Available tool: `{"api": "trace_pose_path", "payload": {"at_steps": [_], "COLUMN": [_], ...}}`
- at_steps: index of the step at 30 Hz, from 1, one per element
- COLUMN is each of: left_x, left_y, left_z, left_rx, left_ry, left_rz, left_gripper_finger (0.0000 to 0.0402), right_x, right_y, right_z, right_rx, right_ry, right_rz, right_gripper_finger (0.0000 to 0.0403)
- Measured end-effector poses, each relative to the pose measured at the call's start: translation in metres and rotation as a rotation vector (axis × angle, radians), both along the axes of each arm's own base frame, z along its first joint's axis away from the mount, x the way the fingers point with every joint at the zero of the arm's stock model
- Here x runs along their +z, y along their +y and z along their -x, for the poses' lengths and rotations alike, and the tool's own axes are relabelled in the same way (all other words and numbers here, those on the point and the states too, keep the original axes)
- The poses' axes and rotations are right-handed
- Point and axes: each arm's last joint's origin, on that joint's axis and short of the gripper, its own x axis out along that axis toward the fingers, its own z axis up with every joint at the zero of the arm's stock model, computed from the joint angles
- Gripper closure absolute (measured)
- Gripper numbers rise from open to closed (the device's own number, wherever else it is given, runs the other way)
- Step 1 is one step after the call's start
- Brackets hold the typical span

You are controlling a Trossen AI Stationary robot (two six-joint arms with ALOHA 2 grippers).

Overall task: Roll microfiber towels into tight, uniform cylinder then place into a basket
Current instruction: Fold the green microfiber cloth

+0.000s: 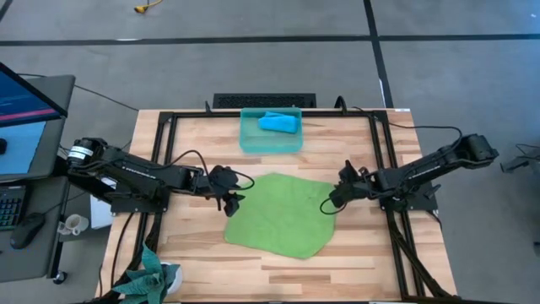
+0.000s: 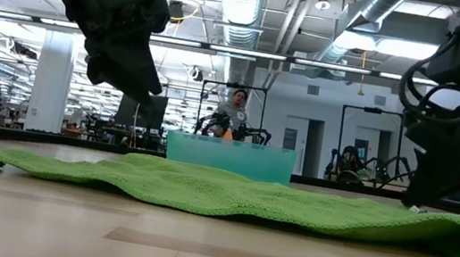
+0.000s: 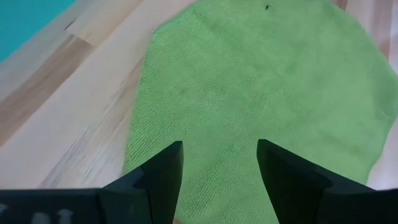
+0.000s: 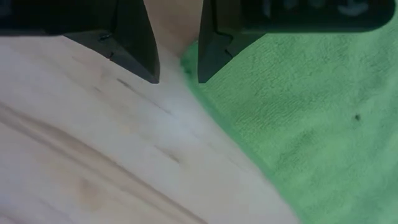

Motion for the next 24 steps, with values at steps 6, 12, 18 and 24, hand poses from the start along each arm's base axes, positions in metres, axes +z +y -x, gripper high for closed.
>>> {"api": "trace_pose_path", "payload": {"at_steps": [6, 12, 18, 24], "left_x": [-0.003, -0.006, -0.009, -0.011], "left_y": [0.002, 0.003, 0.012, 0.026], "left_z": [0.004, 0.007, 0.012, 0.013], "left_rx": [0.052, 0.084, 0.192, 0.286], "left_ry": [0.048, 0.085, 0.13, 0.146], "left_rz": [-0.03, -0.045, -0.017, 0.018], "left_gripper_finger": [0.0203, 0.0203, 0.0203, 0.0203], "right_x": [-0.005, -0.01, -0.009, -0.009], "right_y": [0.001, 0.001, 0.001, 0.001], "right_z": [-0.001, 0.002, 0.001, 0.001], "right_rx": [0.045, 0.048, 0.05, 0.039], "right_ry": [-0.048, -0.063, -0.079, -0.082], "right_rz": [-0.035, -0.044, -0.051, -0.057], "right_gripper_finger": [0.0272, 0.0272, 0.0272, 0.0298]}}
